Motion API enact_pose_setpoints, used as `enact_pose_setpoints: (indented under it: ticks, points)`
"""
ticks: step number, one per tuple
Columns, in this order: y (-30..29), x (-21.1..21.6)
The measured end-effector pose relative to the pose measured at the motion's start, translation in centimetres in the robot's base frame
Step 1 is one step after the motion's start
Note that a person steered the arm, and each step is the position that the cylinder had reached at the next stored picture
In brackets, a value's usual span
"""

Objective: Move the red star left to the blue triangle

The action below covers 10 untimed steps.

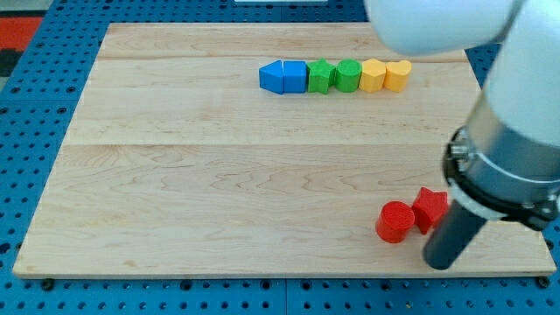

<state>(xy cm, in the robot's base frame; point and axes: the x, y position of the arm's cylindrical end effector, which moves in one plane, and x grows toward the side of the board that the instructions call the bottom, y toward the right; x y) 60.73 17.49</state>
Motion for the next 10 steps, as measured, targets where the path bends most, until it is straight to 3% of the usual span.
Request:
enact_pose_setpoints:
  ticks: [7, 10]
  points:
    - [-1.1, -5.6]
    - [1.3, -7.6]
